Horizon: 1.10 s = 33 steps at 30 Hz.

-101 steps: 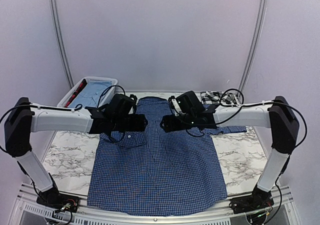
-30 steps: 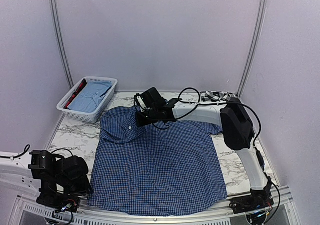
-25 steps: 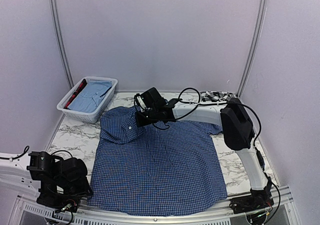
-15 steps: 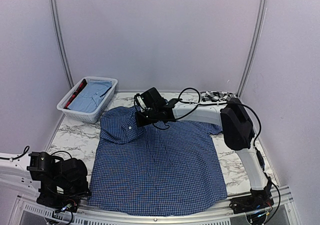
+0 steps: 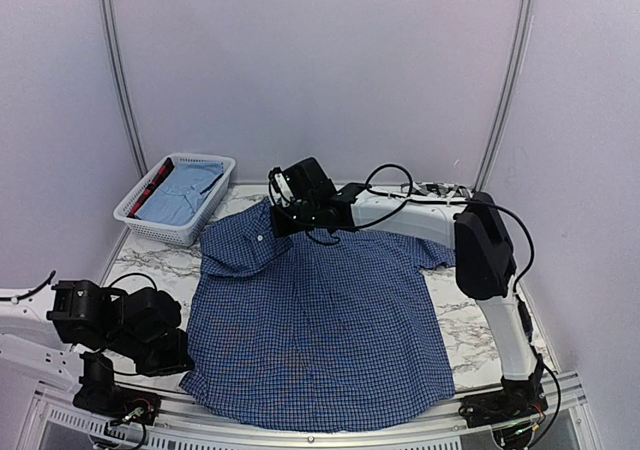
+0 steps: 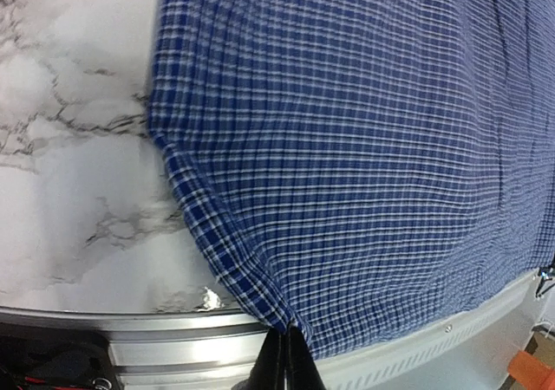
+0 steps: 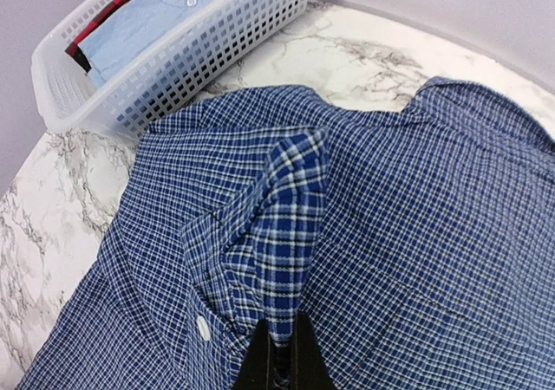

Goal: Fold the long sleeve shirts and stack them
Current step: Pick up the flattened shirt from the center of the board, then fold the flattened shirt at the center of the board.

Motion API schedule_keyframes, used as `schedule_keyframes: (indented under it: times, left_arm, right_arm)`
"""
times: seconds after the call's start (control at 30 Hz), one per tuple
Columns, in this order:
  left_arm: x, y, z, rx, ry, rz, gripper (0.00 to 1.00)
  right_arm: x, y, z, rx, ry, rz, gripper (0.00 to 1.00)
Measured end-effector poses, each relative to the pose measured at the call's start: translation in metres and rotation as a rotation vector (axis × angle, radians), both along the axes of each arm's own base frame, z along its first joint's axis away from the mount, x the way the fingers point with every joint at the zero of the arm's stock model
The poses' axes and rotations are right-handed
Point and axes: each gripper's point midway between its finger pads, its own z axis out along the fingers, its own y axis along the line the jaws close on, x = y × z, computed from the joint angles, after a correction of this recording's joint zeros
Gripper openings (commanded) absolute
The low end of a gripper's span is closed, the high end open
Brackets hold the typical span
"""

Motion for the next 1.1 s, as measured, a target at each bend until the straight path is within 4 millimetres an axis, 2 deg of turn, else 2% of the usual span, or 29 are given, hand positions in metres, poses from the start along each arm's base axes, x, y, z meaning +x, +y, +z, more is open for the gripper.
schedule_keyframes:
  times: [0.17, 0.3, 0.43, 0.53, 0.7, 0.9, 1.1]
  left_arm:
    - [0.01, -0.025, 0.026, -0.002, -0.047, -0.085, 0.0]
    - [0.017, -0.043, 0.042, 0.002, -0.08, -0.16, 0.0]
    - [0.022, -0.071, 0.055, 0.001, -0.093, -0.255, 0.0]
    - [0.024, -0.094, 0.059, 0.0, -0.091, -0.331, 0.0]
    - [0.019, -0.126, 0.057, -0.029, -0.059, -0.457, 0.0]
    - [0.009, -0.143, 0.045, -0.036, -0.001, -0.564, 0.0]
    - [0.003, -0.158, 0.049, -0.08, 0.013, -0.626, 0.0]
  right_arm:
    - [0.015, -0.015, 0.037, 0.025, -0.058, -0.038, 0.0]
    - [0.034, -0.04, 0.064, 0.038, -0.097, -0.097, 0.0]
    - [0.049, -0.072, 0.076, 0.031, -0.116, -0.161, 0.0]
    - [0.061, -0.097, 0.077, 0.014, -0.12, -0.209, 0.0]
    - [0.075, -0.13, 0.067, -0.026, -0.113, -0.273, 0.0]
    - [0.085, -0.159, 0.054, -0.062, -0.092, -0.325, 0.0]
    - [0.088, -0.18, 0.064, -0.064, -0.102, -0.366, 0.0]
